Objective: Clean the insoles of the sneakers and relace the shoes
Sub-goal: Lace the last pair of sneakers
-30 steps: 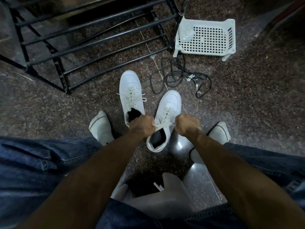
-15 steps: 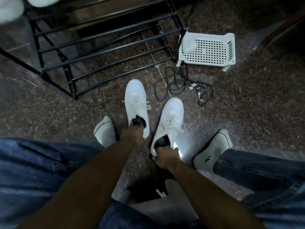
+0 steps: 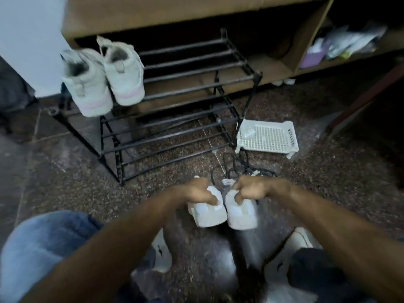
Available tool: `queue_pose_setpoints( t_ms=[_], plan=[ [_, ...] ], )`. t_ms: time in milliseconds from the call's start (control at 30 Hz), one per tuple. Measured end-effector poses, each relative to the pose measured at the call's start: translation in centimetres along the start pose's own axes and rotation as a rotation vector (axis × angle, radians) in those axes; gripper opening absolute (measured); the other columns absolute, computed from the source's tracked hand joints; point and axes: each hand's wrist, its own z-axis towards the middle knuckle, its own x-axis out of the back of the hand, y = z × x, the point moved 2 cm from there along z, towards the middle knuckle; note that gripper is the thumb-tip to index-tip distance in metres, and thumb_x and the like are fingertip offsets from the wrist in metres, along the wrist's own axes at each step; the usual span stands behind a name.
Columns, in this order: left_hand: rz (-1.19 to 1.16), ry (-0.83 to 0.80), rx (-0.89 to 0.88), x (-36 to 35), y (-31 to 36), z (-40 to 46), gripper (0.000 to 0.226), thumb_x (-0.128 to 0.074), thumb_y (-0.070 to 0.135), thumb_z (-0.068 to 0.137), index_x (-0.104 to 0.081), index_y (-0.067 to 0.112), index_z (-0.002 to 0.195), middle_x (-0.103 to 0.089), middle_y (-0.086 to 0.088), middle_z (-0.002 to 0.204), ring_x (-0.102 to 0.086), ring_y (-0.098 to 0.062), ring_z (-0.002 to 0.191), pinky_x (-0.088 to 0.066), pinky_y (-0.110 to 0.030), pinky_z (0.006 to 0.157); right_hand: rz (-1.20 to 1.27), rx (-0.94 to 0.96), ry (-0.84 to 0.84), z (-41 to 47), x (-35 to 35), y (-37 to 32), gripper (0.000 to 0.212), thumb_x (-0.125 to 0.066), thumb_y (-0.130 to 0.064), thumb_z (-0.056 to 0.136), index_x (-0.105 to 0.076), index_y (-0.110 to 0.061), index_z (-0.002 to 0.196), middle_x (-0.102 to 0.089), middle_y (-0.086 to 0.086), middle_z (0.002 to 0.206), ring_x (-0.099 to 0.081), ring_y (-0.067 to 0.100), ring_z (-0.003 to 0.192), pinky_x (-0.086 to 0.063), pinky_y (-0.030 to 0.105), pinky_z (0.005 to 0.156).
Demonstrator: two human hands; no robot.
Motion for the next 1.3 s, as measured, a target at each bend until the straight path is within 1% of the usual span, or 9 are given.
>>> queue_pose_setpoints(
  t_ms=[100, 267, 433, 567, 667, 767, 967, 1167, 1300],
  plan=[
    [-0.038, -0.021, -0.135, 5.5, 4.2, -5.0, 0.023, -0.070, 0.030, 0.086, -0.064, 0.014, 0.102, -0.063, 0.000, 0.089, -0.063, -0.017, 0.075, -0.051, -0.023, 0.048, -0.033, 0.064, 0.024, -4.0, 5.6, -3.2, 0.012, -0.069, -0.022, 0.070, -0.061, -0.012, 0.071, -0.054, -0.003, 0.065, -0.049, 0.013, 0.065, -0.038, 0.024, 0.056],
    [0.064, 0.040, -0.312, 13.8, 9.9, -14.5, 0.031, -0.071, 0.028, 0.087, -0.065, 0.007, 0.108, -0.068, -0.006, 0.089, -0.067, -0.021, 0.077, -0.055, -0.037, 0.060, -0.108, 0.216, 0.029, -12.7, 13.5, -10.6, 0.012, -0.069, -0.018, 0.065, -0.067, -0.018, 0.076, -0.065, -0.008, 0.068, -0.062, 0.010, 0.068, -0.048, 0.026, 0.060],
    [0.115, 0.239, -0.417, 21.6, 13.9, -23.5, 0.037, -0.070, 0.035, 0.076, -0.066, 0.011, 0.104, -0.073, -0.003, 0.086, -0.070, -0.018, 0.073, -0.053, -0.031, 0.053, -0.092, 0.371, 0.322, -20.9, 21.1, -16.9, 0.012, -0.072, -0.010, 0.066, -0.068, -0.009, 0.077, -0.068, 0.008, 0.067, -0.065, 0.020, 0.057, -0.052, 0.032, 0.049],
    [0.150, 0.447, -0.408, 26.5, 15.3, -26.3, 0.039, -0.071, 0.036, 0.072, -0.068, 0.013, 0.103, -0.074, -0.002, 0.087, -0.071, -0.017, 0.074, -0.052, -0.027, 0.054, -0.097, 0.475, 0.545, -23.0, 25.2, -19.9, 0.008, -0.067, -0.005, 0.080, -0.071, -0.012, 0.081, -0.072, 0.011, 0.075, -0.069, 0.025, 0.065, -0.056, 0.048, 0.064],
    [0.223, 0.627, -0.367, 28.7, 14.7, -24.1, 0.028, -0.077, 0.032, 0.076, -0.070, 0.021, 0.101, -0.073, 0.004, 0.089, -0.070, -0.016, 0.082, -0.057, -0.036, 0.068, -0.195, 0.461, 0.695, -20.0, 26.9, -21.2, 0.007, -0.068, -0.008, 0.080, -0.067, -0.013, 0.085, -0.070, 0.008, 0.080, -0.066, 0.019, 0.069, -0.057, 0.045, 0.066],
    [0.407, 0.837, -0.242, 29.6, 11.9, -18.6, 0.036, -0.078, 0.039, 0.077, -0.068, 0.029, 0.110, -0.070, 0.003, 0.102, -0.065, -0.020, 0.096, -0.052, -0.035, 0.083, -0.426, 0.424, 0.851, -14.4, 27.5, -20.6, 0.010, -0.068, -0.019, 0.075, -0.062, -0.018, 0.083, -0.067, 0.005, 0.083, -0.063, 0.023, 0.076, -0.055, 0.041, 0.069],
    [0.418, 1.138, -0.036, 26.7, 7.0, -9.3, 0.026, -0.067, 0.041, 0.084, -0.061, 0.029, 0.106, -0.066, 0.003, 0.109, -0.060, -0.025, 0.104, -0.042, -0.032, 0.070, -0.546, 0.456, 1.004, -4.3, 26.5, -16.5, 0.017, -0.060, -0.028, 0.078, -0.053, -0.023, 0.093, -0.062, 0.003, 0.100, -0.057, 0.031, 0.091, -0.037, 0.032, 0.065],
    [0.465, 1.226, -0.050, 25.2, 5.5, -6.0, 0.022, -0.060, 0.032, 0.090, -0.058, 0.021, 0.109, -0.061, 0.001, 0.106, -0.056, -0.024, 0.099, -0.038, -0.033, 0.065, -0.511, 0.566, 1.056, -0.2, 25.9, -13.9, 0.019, -0.058, -0.024, 0.082, -0.054, -0.015, 0.099, -0.059, 0.000, 0.096, -0.057, 0.030, 0.084, -0.048, 0.041, 0.067],
    [0.393, 1.154, -0.013, 24.5, 5.2, -4.7, 0.029, -0.061, 0.033, 0.091, -0.057, 0.022, 0.117, -0.060, 0.000, 0.112, -0.054, -0.024, 0.105, -0.043, -0.037, 0.073, -0.495, 0.556, 1.015, 1.9, 25.8, -12.7, 0.020, -0.061, -0.022, 0.083, -0.056, -0.015, 0.101, -0.053, -0.002, 0.101, -0.055, 0.025, 0.089, -0.048, 0.041, 0.068]
  ],
)
